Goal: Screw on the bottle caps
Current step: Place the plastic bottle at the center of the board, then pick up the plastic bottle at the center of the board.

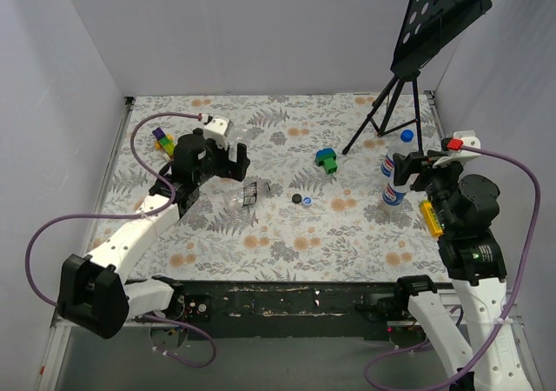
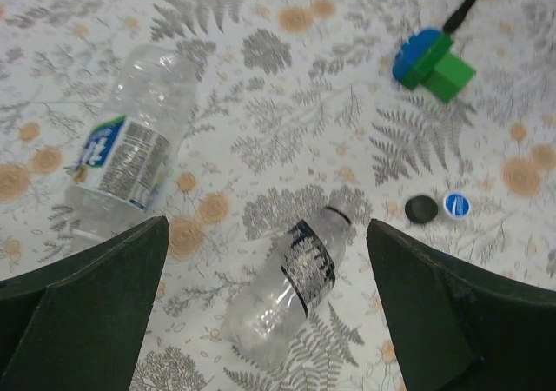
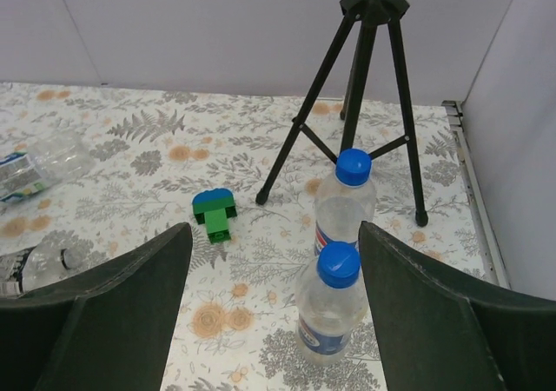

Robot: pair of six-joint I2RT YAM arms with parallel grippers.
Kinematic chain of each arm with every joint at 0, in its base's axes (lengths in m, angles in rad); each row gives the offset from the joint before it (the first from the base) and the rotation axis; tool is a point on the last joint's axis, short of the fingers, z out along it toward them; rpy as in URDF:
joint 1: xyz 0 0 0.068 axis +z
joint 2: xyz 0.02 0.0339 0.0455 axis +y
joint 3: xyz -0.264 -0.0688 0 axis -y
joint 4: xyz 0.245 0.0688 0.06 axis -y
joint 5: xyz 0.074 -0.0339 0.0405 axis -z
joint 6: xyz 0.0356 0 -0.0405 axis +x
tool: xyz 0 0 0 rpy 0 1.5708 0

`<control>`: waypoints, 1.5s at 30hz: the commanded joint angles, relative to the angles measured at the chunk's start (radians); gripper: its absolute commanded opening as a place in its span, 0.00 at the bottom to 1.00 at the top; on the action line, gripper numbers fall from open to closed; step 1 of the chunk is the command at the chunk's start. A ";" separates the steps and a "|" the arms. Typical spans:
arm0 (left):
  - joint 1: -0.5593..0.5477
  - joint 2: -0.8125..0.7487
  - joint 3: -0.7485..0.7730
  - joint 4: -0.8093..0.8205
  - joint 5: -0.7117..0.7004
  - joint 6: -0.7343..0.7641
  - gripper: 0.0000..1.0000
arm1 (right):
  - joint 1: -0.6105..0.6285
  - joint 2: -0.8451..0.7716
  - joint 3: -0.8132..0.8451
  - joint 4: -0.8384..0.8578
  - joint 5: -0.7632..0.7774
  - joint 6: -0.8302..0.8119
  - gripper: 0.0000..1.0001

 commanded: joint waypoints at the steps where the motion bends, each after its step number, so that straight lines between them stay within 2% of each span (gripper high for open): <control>1: 0.002 0.053 0.082 -0.233 0.195 0.140 0.98 | -0.005 -0.031 0.028 -0.042 -0.067 -0.005 0.84; 7: -0.011 0.207 0.224 -0.445 0.193 0.169 0.98 | -0.003 -0.101 -0.030 -0.014 -0.130 0.018 0.84; 12: -0.069 0.371 0.352 -0.591 0.098 0.218 0.98 | 0.000 -0.137 -0.050 -0.023 -0.136 0.012 0.84; 16: -0.093 0.466 0.408 -0.646 0.047 0.266 0.97 | 0.003 -0.166 -0.074 -0.016 -0.141 0.007 0.85; 19: -0.115 0.520 0.433 -0.660 0.068 0.307 0.93 | 0.003 -0.192 -0.102 -0.005 -0.139 0.004 0.85; 24: -0.150 0.601 0.445 -0.679 0.018 0.360 0.88 | 0.011 -0.217 -0.133 0.000 -0.144 -0.008 0.86; 28: -0.150 0.629 0.430 -0.660 -0.004 0.381 0.80 | 0.023 -0.223 -0.136 0.001 -0.139 -0.025 0.86; 34: -0.150 0.592 0.363 -0.591 -0.013 0.407 0.71 | 0.028 -0.229 -0.147 0.009 -0.139 -0.033 0.86; 42: -0.150 0.551 0.289 -0.522 0.007 0.418 0.65 | 0.032 -0.214 -0.140 0.011 -0.148 -0.034 0.86; 45: -0.150 0.534 0.277 -0.510 0.025 0.416 0.59 | 0.032 -0.209 -0.136 0.007 -0.163 -0.039 0.86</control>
